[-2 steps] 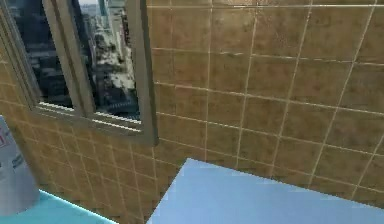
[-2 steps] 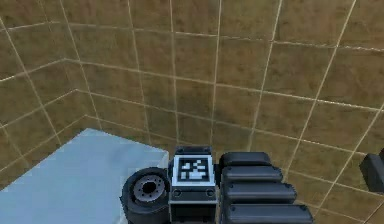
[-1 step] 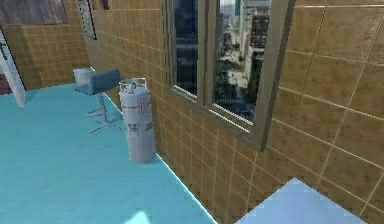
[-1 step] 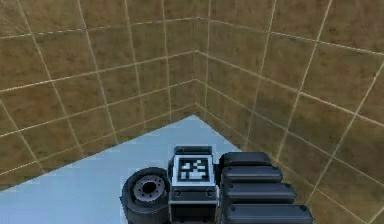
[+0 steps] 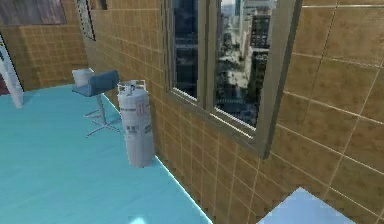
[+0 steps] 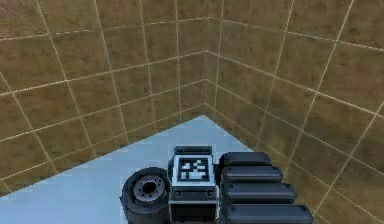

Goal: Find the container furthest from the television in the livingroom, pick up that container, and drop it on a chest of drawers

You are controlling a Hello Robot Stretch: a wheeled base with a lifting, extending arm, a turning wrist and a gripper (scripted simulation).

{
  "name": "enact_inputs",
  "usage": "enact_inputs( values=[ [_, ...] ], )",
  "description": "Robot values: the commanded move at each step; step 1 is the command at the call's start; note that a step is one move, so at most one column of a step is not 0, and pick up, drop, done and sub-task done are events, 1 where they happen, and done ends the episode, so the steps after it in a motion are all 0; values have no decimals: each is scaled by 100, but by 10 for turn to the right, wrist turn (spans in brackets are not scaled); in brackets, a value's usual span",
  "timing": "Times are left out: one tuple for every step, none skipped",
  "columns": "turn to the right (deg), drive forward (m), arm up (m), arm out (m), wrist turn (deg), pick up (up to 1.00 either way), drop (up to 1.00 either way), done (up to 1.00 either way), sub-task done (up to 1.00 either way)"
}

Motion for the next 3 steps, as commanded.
enact_inputs(
  values=[
    [450,0,0,0,0,0,0,0,0],
    [450,0,0,0,0,0,0,0,0],
    [420,0,0,0,0,0,0,0,0]
  ],
)
